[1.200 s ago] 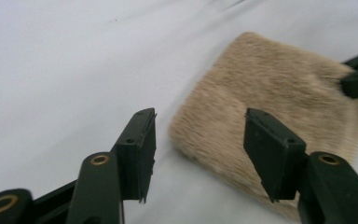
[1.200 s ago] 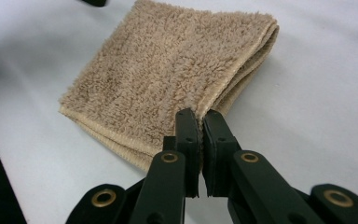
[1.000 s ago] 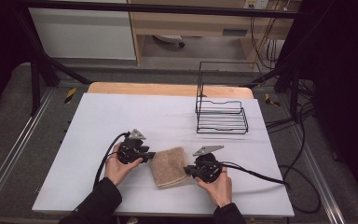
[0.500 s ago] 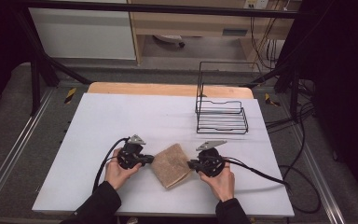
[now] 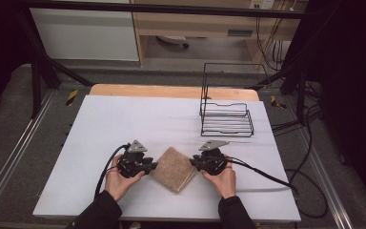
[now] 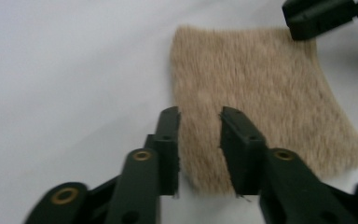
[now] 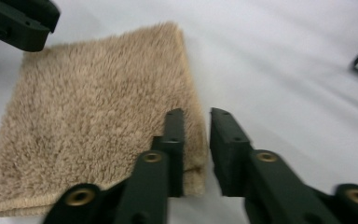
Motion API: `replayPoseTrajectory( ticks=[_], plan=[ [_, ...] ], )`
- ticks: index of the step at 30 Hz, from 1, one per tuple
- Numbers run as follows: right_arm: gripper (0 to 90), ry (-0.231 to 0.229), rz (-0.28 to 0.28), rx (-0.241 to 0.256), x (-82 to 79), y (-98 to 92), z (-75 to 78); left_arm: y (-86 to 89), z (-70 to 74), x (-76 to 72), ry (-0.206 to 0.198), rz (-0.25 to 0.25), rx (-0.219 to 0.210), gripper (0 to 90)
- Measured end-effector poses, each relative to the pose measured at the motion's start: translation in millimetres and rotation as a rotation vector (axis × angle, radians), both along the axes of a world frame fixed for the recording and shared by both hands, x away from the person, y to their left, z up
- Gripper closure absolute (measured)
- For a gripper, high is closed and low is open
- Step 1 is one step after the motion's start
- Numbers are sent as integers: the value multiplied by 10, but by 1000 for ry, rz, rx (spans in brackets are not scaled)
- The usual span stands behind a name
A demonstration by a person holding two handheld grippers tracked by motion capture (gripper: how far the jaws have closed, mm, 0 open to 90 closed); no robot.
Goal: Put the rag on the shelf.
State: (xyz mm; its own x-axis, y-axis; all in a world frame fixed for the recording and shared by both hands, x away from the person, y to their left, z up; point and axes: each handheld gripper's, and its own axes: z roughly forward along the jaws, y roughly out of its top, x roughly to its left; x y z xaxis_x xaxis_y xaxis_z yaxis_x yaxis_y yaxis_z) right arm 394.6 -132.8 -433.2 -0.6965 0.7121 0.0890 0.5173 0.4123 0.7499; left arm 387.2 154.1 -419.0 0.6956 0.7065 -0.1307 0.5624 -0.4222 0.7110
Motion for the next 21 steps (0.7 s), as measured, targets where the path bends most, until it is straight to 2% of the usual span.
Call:
replayPoseTrajectory(
  ticks=[1,2,6,12,15,19,21],
  plan=[
    [646,-5,-8,20,-16,-32,28,-25,34,51,-11,-1,-4,566],
    [646,-5,-8,20,-16,-32,28,-59,61,104,-15,-4,-8,566],
    [458,-42,-31,66,-99,-157,123,-206,107,327,-3,-14,-4,430],
    [275,-24,-57,108,-225,-297,122,-396,22,542,17,-17,43,399],
    [225,0,-55,121,-271,-324,82,-453,-45,621,44,-29,61,466],
    [176,5,-57,108,-312,-321,21,-493,-105,665,56,-40,47,586],
    [164,6,-63,103,-319,-310,3,-498,-142,686,68,-43,55,647]
  ],
)
